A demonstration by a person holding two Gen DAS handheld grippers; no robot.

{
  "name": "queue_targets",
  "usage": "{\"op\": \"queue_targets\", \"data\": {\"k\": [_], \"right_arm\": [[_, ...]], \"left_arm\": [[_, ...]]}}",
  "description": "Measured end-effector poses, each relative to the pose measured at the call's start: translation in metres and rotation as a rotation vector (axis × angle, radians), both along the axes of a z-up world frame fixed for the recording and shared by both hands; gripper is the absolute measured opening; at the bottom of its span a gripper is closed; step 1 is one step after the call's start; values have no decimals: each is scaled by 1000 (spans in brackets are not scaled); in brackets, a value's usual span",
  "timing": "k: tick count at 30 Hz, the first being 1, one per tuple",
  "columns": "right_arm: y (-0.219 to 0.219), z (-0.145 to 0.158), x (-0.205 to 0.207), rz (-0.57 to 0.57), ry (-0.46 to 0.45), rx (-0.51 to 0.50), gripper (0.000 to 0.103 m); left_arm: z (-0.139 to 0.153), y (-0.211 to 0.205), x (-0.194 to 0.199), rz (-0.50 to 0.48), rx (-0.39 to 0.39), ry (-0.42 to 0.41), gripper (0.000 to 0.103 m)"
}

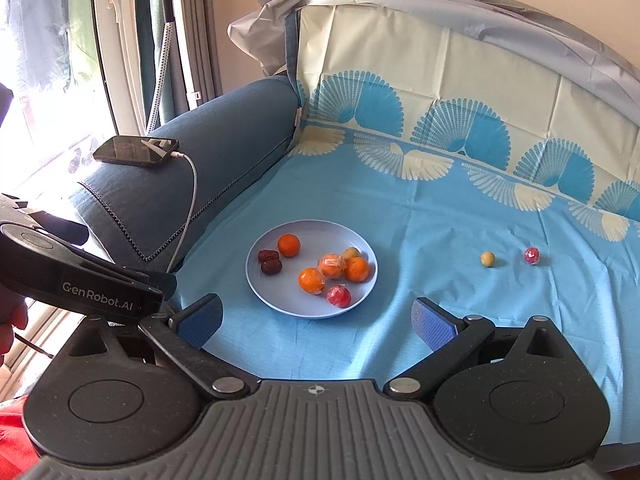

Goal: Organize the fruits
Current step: 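Lift both tools back from the plate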

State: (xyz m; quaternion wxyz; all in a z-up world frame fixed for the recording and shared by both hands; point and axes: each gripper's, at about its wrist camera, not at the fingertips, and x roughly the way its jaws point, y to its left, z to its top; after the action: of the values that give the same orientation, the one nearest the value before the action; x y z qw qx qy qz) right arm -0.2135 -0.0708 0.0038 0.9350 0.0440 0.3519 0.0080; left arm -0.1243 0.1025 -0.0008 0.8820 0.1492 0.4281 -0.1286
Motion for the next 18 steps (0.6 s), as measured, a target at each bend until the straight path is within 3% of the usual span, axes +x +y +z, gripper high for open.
{"op": "queue_targets", "data": {"k": [18], "right_arm": [[-20,-17,9,-32,40,60,100]], "left_arm": [[-12,-22,13,-19,58,40,103]]}}
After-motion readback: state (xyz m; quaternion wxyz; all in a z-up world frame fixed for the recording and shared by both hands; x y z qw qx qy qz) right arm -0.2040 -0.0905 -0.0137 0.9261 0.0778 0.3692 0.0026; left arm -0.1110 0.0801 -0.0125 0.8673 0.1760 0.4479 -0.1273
